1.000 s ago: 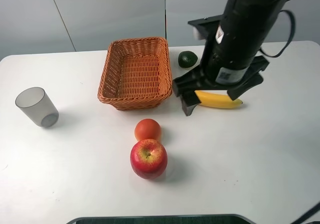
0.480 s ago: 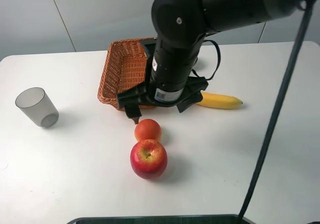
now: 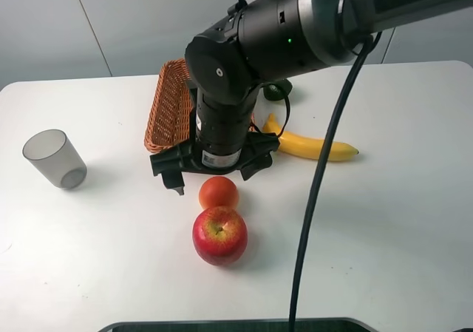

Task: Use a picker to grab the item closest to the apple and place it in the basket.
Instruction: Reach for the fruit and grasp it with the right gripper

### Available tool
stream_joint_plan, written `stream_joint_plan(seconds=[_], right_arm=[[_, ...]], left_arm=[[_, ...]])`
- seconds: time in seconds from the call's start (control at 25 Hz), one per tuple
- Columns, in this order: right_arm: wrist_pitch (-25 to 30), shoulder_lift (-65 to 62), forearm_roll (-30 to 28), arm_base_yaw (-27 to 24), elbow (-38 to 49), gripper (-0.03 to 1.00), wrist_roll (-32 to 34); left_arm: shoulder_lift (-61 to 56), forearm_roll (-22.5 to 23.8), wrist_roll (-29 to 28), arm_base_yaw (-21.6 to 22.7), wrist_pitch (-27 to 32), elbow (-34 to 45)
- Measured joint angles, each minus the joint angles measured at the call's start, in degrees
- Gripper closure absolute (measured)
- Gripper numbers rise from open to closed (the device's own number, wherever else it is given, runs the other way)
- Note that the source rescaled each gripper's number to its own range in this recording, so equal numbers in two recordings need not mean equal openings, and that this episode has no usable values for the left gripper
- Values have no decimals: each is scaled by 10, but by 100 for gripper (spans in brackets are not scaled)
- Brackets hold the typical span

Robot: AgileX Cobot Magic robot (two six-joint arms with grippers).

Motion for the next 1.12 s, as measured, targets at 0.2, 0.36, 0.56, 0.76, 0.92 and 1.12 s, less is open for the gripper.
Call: stream_joint_plan(seconds=[0.2,0.36,0.56,0.76,0.92,1.12], right_arm=[[-18,21,-16,8,0,-3,23],[-22,35,-30,8,-1,-3,39],[-42,42,-32,8,-1,-3,50],[-45,59,-38,8,-1,-3,55],[-45,72,-43,11,-1,-3,55],[-46,81,-48,14,-1,-3,56]], left_arm=[[0,0,0,0,0,0],[0,0,0,0,0,0],[0,0,0,0,0,0],[0,0,0,0,0,0],[0,0,0,0,0,0],[0,0,0,0,0,0]])
